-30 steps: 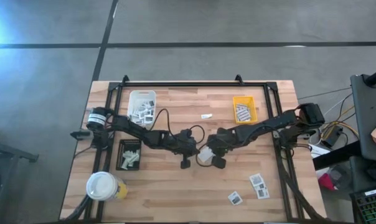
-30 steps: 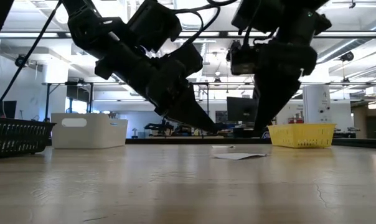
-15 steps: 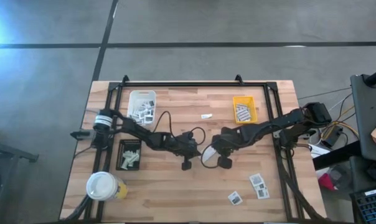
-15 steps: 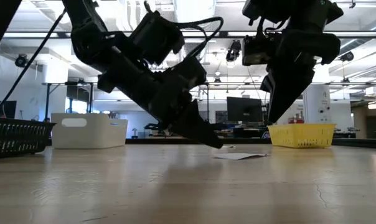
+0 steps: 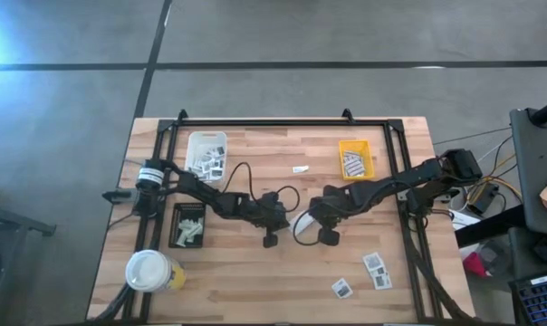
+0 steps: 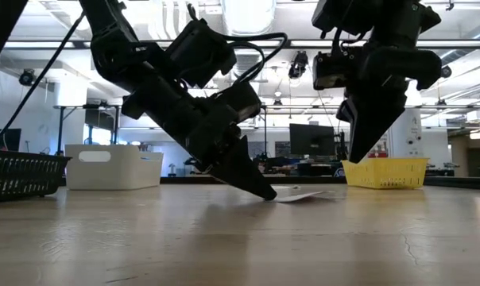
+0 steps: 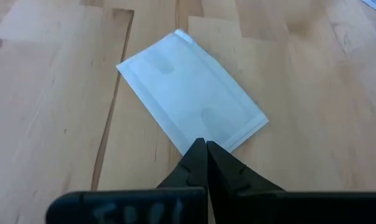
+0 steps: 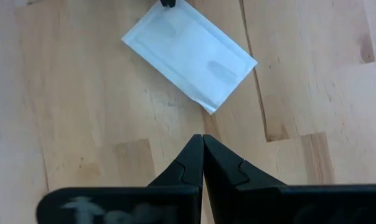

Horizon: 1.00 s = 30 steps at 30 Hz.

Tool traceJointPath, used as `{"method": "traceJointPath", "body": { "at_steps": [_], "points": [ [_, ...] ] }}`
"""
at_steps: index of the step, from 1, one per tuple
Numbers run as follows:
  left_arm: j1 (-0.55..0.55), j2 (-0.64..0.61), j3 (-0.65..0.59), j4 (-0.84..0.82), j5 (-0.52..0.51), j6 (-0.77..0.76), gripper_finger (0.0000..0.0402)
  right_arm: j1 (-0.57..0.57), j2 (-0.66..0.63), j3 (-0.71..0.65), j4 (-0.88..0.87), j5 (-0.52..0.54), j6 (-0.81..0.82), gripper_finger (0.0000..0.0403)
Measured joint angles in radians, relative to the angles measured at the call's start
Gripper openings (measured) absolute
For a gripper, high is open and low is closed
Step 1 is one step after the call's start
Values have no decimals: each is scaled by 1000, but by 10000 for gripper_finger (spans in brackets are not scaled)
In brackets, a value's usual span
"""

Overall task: Pick & Place First Aid Supplies
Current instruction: Put the blue bandage pack into the yellow bin

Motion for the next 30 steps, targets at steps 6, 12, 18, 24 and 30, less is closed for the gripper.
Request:
{"method": "traceJointPath", "body": {
  "at_steps": [6,12,18,24,30],
  "points": [
    [2,0,1,-9,0,-6,0,-3,1,-5,1,3,-73,9],
    [6,-2,1,-39,1,-14,0,-3,1,-5,2,20,-217,9],
    [8,-3,2,-50,5,-39,0,-2,1,-5,-2,20,-323,12],
    [8,-3,2,-52,7,-55,0,-2,1,-5,-4,43,-380,54],
    [8,-3,1,-54,8,-79,0,3,1,-19,0,44,-597,109]
  ]
}}
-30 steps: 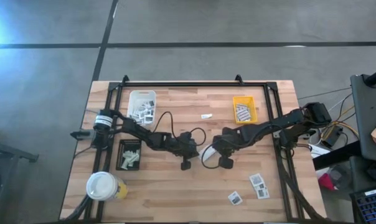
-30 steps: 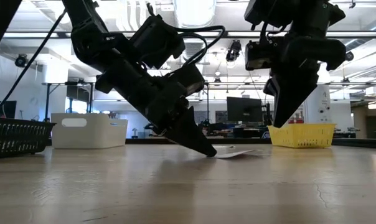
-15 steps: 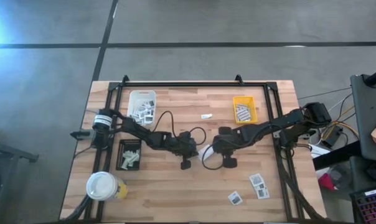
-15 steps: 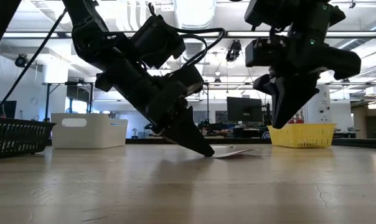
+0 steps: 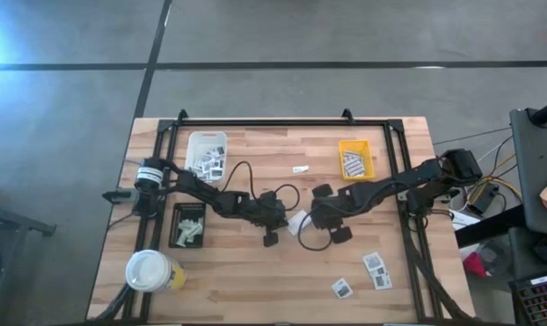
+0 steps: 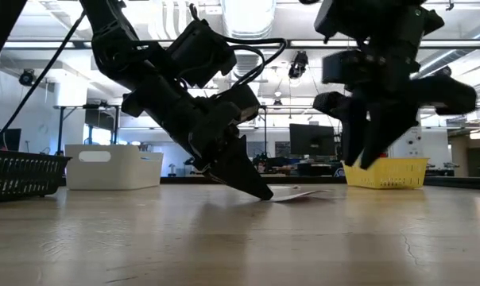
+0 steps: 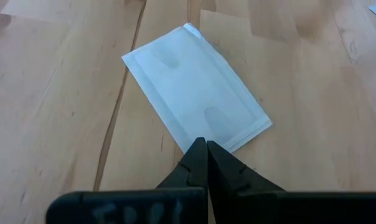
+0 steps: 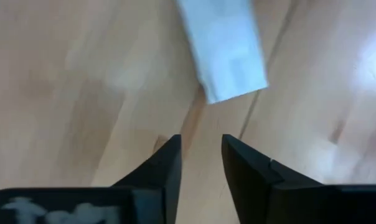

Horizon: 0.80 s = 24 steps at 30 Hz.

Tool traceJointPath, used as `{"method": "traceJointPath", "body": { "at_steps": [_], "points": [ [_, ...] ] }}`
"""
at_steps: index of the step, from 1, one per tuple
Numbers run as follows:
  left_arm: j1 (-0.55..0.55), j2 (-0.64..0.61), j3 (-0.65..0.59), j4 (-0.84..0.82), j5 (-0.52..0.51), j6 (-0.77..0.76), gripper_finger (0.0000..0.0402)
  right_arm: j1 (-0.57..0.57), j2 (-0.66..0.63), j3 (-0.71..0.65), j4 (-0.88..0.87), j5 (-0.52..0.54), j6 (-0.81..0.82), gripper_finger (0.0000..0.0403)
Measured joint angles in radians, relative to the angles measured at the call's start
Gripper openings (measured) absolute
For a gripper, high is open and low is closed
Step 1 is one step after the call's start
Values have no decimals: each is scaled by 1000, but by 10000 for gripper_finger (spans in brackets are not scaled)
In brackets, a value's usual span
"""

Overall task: Pick & Place First Aid Supplies
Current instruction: Put the blue bandage pack into the yellow bin

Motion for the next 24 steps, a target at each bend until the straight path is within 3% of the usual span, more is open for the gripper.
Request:
{"method": "traceJointPath", "body": {
  "at_steps": [7,15,24],
  "points": [
    [0,1,0,-1,1,-1,0,46,1,-60,83,31,-169,138],
    [3,2,-1,0,14,-2,0,127,1,-65,173,186,-286,141],
    [3,2,-2,0,19,-4,0,133,14,-114,294,193,-313,140]
  ]
}}
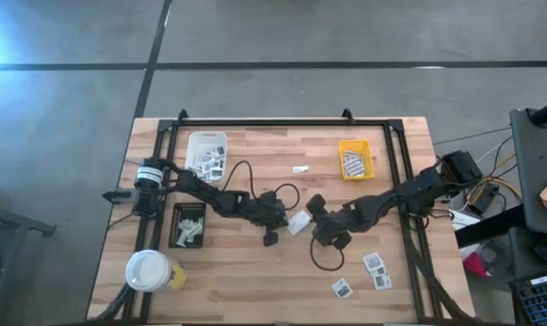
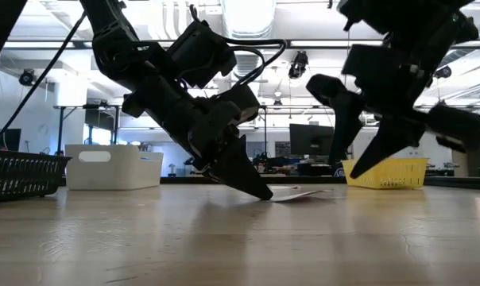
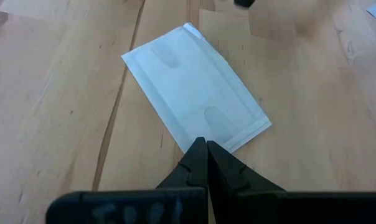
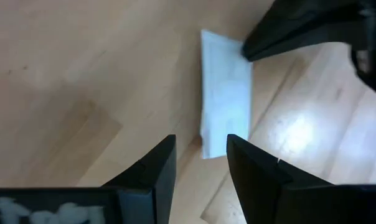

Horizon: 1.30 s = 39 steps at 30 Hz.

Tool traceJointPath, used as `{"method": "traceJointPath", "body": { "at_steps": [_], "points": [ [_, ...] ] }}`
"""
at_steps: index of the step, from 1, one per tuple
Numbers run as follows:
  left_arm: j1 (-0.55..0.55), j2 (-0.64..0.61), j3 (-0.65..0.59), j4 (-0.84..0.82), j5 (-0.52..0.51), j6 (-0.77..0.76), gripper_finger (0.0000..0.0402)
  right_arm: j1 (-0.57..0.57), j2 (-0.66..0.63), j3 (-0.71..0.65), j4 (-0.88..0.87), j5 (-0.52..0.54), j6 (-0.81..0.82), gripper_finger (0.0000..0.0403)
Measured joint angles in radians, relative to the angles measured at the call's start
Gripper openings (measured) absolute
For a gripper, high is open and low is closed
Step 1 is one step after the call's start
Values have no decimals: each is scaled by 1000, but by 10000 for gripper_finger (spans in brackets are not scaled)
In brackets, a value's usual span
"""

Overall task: Pick & Place First Aid Supplies
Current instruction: Put the blue bandage pack into the yellow bin

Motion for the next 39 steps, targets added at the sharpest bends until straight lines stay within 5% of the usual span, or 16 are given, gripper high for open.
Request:
{"method": "traceJointPath", "body": {
  "at_steps": [28,39],
  "points": [
    [1,2,0,18,22,-96,0,-18,198,2,144,159,-61,123],
    [1,3,-2,52,22,-121,0,-13,200,-2,218,179,-55,83]
  ]
}}
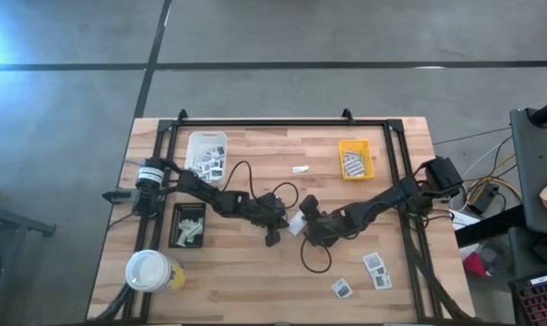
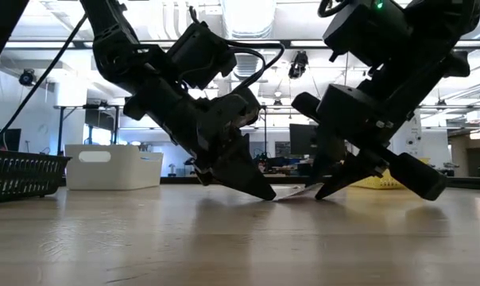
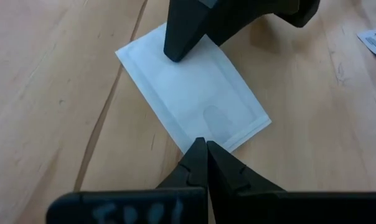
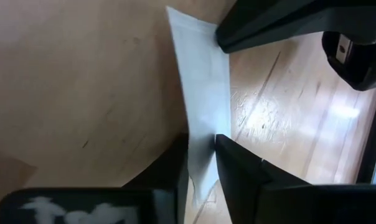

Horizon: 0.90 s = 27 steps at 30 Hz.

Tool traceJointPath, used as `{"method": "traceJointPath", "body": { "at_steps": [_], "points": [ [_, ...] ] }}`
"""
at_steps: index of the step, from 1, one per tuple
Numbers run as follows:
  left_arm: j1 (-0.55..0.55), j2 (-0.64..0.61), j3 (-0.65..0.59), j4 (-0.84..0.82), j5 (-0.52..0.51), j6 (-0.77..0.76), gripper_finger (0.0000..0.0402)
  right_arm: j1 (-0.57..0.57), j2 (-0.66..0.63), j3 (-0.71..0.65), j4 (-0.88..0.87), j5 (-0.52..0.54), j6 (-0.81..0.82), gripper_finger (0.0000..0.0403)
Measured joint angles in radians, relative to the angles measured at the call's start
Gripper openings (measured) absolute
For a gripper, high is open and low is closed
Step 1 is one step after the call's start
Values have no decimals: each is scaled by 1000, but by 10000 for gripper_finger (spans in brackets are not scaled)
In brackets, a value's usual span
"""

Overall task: Pick & Place First Aid Supplies
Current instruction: Put the blue bandage pack into the yellow bin

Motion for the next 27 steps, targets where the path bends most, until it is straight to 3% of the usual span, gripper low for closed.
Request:
{"method": "traceJointPath", "body": {
  "at_steps": [12,27],
  "points": [
    [1,-23,-1,10,-11,69,0,29,3,-1,1,43,77,12],
    [1,-146,0,-70,-64,164,0,38,-38,-1,-90,101,227,8]
  ]
}}
